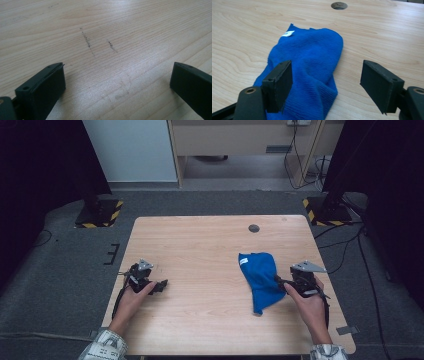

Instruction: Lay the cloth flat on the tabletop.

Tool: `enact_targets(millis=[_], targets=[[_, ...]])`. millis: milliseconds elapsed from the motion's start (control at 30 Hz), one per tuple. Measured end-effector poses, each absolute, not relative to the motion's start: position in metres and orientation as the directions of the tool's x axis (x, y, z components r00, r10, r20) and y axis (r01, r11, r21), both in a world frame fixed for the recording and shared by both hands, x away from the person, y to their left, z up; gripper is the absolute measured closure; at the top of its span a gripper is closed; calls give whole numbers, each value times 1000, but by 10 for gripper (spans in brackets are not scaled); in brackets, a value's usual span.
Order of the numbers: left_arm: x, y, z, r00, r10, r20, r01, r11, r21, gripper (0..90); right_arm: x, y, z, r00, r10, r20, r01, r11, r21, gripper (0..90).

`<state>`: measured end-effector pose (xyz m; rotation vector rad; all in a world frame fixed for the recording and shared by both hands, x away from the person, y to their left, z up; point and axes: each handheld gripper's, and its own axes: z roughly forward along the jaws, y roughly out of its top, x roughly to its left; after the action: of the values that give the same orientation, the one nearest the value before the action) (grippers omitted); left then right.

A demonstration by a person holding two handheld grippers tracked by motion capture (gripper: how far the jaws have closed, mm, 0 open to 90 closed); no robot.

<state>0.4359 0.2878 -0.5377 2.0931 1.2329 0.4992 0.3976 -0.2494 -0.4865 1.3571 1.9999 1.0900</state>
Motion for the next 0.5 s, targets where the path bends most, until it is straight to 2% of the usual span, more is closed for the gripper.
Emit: enact_targets(millis=[133, 500], targets=[[436, 288, -538, 485, 874, -2, 627, -347, 698, 0, 397, -244, -486, -403, 914, 40, 529, 198, 825, 255], [436, 288, -538, 485, 874, -1, 627, -347, 698, 0, 402, -232, -489, -435, 900, 29, 528, 229, 817, 166]])
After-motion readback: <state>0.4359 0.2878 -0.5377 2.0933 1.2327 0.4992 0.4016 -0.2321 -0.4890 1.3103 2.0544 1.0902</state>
